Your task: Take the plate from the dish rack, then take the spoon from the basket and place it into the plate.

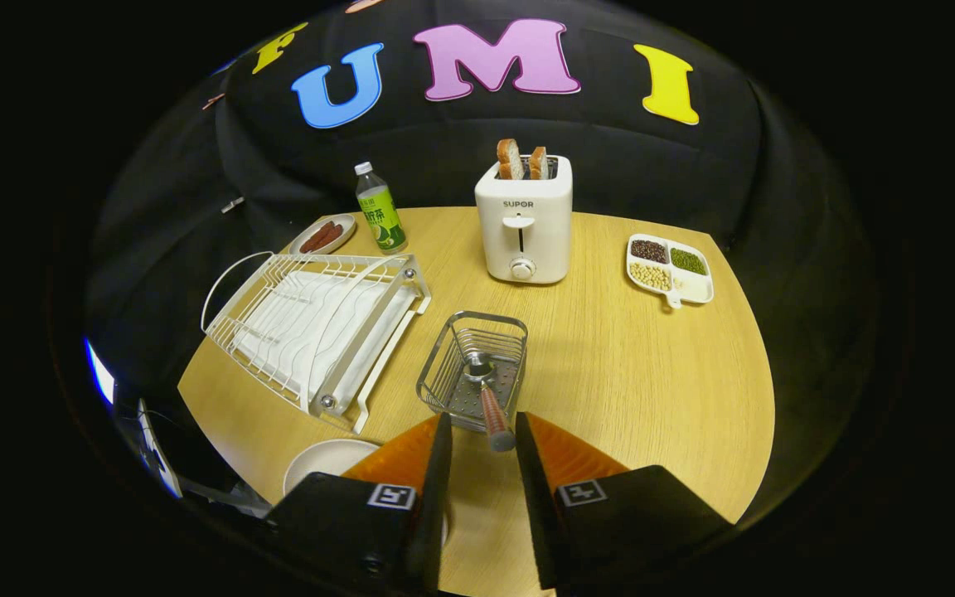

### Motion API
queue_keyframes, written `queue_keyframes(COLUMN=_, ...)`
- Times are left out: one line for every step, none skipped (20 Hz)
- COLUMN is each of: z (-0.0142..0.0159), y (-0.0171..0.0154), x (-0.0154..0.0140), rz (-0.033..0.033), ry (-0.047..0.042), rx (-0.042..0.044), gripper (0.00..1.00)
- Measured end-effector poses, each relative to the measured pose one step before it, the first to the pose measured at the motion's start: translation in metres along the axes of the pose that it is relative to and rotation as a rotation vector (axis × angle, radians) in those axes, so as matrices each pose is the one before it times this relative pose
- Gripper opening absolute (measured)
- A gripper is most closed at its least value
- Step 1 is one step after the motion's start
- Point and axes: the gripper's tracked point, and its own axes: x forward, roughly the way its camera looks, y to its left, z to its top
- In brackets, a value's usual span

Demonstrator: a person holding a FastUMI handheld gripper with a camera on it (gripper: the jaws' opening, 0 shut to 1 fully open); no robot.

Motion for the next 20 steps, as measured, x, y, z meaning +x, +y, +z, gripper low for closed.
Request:
queue_keyframes(z=0.00087, y=0.00047, x=0.00146, rz=-0.00018, ry=-0.00543, rx=-0.00065, gripper=0.40)
queue_keyframes(z=0.00065, y=0.00168, x=-0.00098, rz=0.00241, ry=0.00125, rx=0.00183, gripper=0.29)
queue_keyframes(z=-0.00221, y=0.00298, x=0.00034, rz=0.00544, ry=0.00282, rx=-0.00018, gripper=0.18)
queue_keyframes(z=0.00223, y=0.00043, x=-0.00805, rz=-0.00258, ry=-0.00071, rx=-0.00861, gripper=0.18)
queue_keyframes(z=-0.00111, y=-0.00164, x=0.00663, rz=0.00302, ry=0.00016, rx=-0.00315, gripper=0.15)
queue_keyframes(z=0.00108, y=-0.00213, x=-0.00132, rz=-0.00788, ry=-0.00240, rx=-0.00455, gripper=0.13)
queue_keyframes(z=-0.00022, y=-0.00019, x=-0.00087, rz=-0.00797, ry=-0.00206, rx=-0.00707, gripper=0.11)
queue_keyframes(z=0.00117, y=0.00007, x=-0.00100, rz=-0.00281, ry=-0.00771, rx=-0.01052, gripper=0.08)
queue_keyframes(z=-0.00008, y=0.00086, x=-0.00117, rz=-0.00088, ry=0.00028, rx=-0.01116, gripper=0.08)
queue_keyframes(z=0.00090, y=0.00046, x=-0.00162, rz=0.00109, ry=0.00129, rx=-0.00182, gripper=0.08)
queue_keyframes(z=0.00094, y=0.00147, x=-0.00073, rz=0.00318, ry=-0.00417, rx=0.00171, gripper=0.08)
queue_keyframes(z=0.00259, y=-0.00146, x=-0.00223, rz=-0.00597, ry=-0.00252, rx=0.00491, gripper=0.08)
queue_keyframes(z=0.00216, y=-0.00042, x=-0.00410, rz=-0.00363, ry=-0.00165, rx=0.00636, gripper=0.08)
queue_keyframes(z=0.00337, y=0.00146, x=-0.00482, rz=0.00444, ry=-0.00972, rx=0.00541, gripper=0.08)
queue_keyframes(z=0.00240, y=0.00171, x=-0.00599, rz=0.00512, ry=-0.00418, rx=-0.00390, gripper=0.08)
queue_keyframes(z=0.00196, y=-0.00028, x=-0.00700, rz=0.00137, ry=-0.00274, rx=-0.01221, gripper=0.08)
queue_keyframes(z=0.00225, y=-0.00066, x=-0.00862, rz=0.00008, ry=-0.01209, rx=-0.00845, gripper=0.08)
queue_keyframes(z=0.00487, y=0.00058, x=-0.01041, rz=0.00316, ry=-0.01870, rx=-0.00237, gripper=0.08)
queue_keyframes(z=0.00444, y=0.00130, x=-0.01055, rz=0.00377, ry=-0.01845, rx=0.00130, gripper=0.08)
queue_keyframes(z=0.00405, y=0.00115, x=-0.01102, rz=0.00463, ry=-0.01676, rx=0.00347, gripper=0.08)
